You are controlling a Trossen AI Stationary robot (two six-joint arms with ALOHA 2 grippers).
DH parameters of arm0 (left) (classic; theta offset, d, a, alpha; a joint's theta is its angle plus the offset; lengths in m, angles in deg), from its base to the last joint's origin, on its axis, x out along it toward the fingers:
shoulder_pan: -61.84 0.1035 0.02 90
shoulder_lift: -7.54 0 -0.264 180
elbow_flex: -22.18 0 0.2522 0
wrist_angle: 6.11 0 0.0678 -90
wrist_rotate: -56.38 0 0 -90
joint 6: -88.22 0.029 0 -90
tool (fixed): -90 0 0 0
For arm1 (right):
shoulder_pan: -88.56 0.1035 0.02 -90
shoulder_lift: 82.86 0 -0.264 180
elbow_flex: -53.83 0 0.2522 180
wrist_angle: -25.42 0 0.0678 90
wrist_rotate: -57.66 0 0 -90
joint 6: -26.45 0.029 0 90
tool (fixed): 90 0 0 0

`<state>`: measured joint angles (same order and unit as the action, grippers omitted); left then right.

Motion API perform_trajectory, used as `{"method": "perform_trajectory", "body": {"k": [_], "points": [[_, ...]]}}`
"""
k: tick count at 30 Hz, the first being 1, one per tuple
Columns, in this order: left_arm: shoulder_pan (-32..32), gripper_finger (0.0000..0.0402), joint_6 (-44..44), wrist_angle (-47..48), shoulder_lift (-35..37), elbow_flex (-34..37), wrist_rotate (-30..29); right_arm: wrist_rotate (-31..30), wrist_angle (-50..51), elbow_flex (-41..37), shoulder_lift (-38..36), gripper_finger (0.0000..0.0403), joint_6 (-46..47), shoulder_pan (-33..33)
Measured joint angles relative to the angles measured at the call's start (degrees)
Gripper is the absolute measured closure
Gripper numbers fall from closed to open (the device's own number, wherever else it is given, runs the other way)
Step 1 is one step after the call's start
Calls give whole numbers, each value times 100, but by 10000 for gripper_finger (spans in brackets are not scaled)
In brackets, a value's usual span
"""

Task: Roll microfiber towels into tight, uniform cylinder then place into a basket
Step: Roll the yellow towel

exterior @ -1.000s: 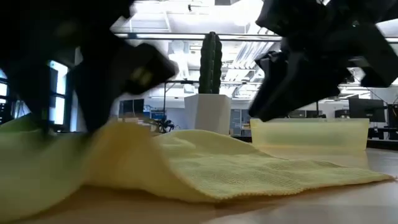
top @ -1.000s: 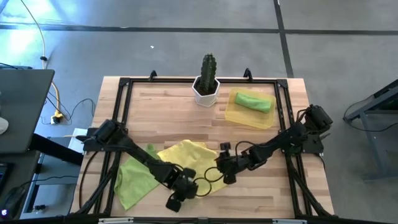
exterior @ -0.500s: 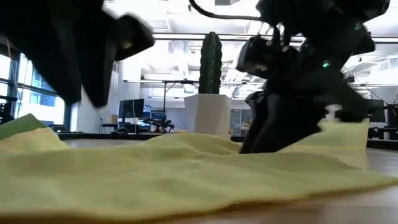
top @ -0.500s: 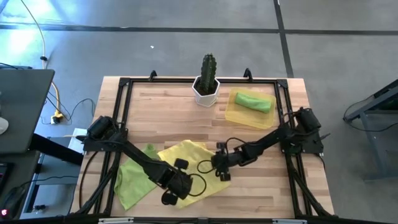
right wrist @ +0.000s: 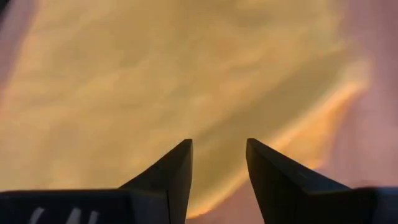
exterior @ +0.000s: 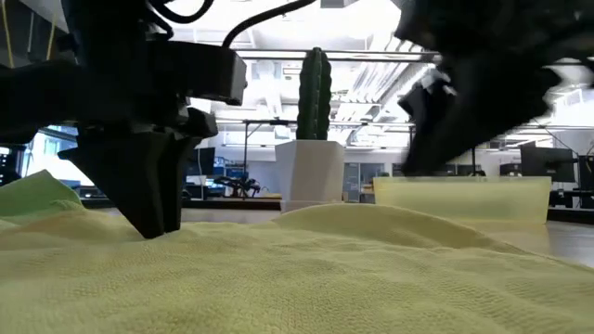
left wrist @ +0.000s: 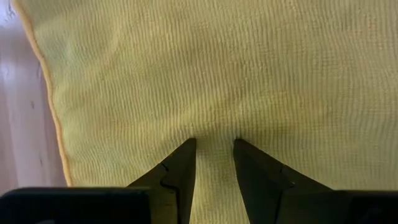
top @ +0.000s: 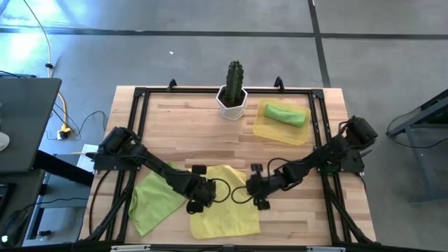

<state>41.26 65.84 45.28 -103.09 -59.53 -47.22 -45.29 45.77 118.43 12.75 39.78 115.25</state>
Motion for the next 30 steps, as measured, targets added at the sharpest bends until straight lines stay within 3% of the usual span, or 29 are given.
{"method": "perform_trajectory", "body": {"k": [2,4,18,30], "points": [[31,300,-1,-53,11,40,23,-744,-15,3,-71,258,-65,-12],[33,300,3,-63,11,42,32,-1064,-27,3,-8,258,-90,-91],[33,300,45,-203,0,48,38,-857,302,4,751,258,-22,-636],[31,300,300,-208,-7,48,-35,-1795,1811,11,574,258,-18,-694]]}}
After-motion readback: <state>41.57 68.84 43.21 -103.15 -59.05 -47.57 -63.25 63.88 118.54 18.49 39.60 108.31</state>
